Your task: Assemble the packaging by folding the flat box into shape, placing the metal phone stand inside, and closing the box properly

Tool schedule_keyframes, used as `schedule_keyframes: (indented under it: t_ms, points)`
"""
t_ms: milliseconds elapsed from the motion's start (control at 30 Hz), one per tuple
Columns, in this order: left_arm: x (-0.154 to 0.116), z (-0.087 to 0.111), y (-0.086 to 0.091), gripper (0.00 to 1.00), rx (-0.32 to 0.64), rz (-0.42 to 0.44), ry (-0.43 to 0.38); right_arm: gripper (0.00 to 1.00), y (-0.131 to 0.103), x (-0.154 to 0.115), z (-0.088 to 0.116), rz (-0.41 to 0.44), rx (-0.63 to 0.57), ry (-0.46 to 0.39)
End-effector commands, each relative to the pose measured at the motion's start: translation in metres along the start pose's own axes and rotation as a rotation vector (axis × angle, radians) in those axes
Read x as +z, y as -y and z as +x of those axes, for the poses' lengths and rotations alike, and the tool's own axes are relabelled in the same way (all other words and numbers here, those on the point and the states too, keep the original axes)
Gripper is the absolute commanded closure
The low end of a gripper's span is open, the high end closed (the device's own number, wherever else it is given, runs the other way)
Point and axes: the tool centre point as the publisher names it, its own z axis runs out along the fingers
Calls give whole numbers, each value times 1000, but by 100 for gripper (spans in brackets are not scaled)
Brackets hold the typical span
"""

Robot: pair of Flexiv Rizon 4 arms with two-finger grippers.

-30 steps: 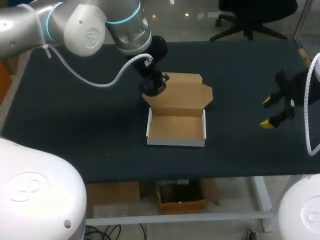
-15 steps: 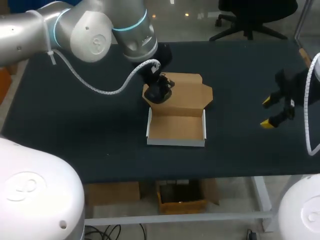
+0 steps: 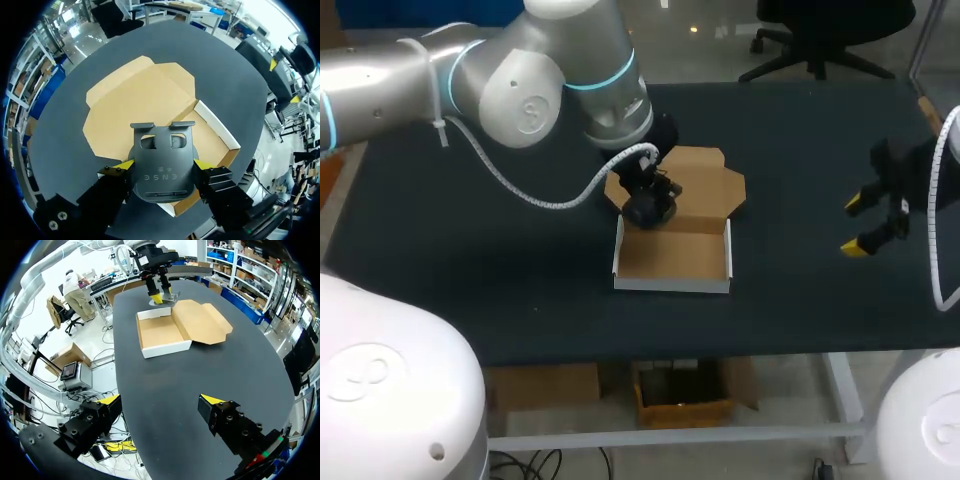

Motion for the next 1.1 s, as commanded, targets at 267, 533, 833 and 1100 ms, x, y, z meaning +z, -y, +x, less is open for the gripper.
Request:
schedule_keyframes:
  t_ms: [267,533,833,1100]
  points:
    - [28,25,7,100,-13,-2,-14,0,1,-1,1,-2,-1,-1]
    - [44,39,2,100,29,23,-31,0,1,-1,1,-2,-1,-1]
    - [58,40,-3,100,62,23,-40,0,1,-1,1,-2,-1,-1]
    - [70,35,-6,100,63,3,-51,0,1,-1,1,-2,-1,-1]
